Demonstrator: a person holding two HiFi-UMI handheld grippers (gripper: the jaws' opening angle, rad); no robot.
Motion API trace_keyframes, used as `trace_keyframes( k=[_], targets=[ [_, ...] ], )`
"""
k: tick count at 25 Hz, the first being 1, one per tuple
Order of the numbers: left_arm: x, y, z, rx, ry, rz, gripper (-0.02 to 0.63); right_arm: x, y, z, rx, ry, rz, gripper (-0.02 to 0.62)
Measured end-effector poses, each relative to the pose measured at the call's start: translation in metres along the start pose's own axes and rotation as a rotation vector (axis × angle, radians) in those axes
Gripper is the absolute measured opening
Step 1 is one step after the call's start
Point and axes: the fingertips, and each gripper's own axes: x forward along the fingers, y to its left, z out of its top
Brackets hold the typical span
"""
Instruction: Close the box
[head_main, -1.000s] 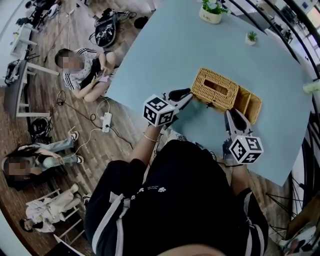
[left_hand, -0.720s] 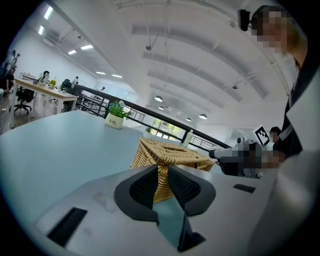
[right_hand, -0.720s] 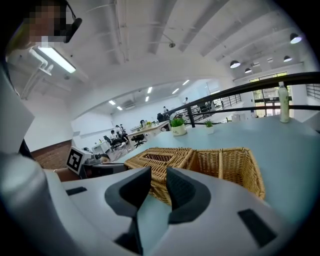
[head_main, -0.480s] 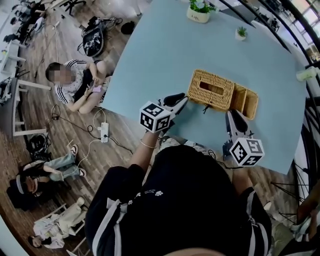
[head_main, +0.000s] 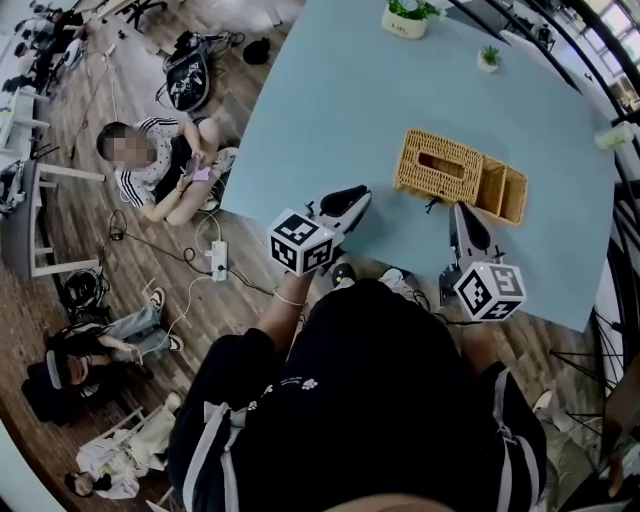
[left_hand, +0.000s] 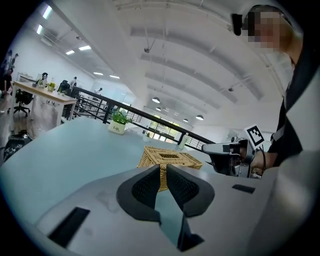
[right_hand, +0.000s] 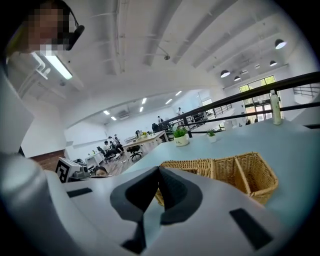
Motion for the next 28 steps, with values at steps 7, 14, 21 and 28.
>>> trace_keyframes(
  k=[7,14,21,28],
  targets=[
    [-0.030,-0.011,0.020,0.051,-0.071,-0.006,0.026,0.000,0.023,-0.004,-0.001,-0.007,0.023,0.001],
    [-0.040,-0.019,0.035,0.070,-0.121,-0.049,0.025,0.004,0.036,0.003,-0.008,-0.037,0.043,0.000],
    [-0.036,-0.026,0.048,0.091,-0.142,-0.074,0.026,0.000,0.037,0.005,-0.012,-0.039,0.036,0.000],
    [-0.028,-0.028,0.046,0.111,-0.123,-0.075,0.026,0.000,0.031,0.007,-0.022,-0.036,0.035,0.000]
  ],
)
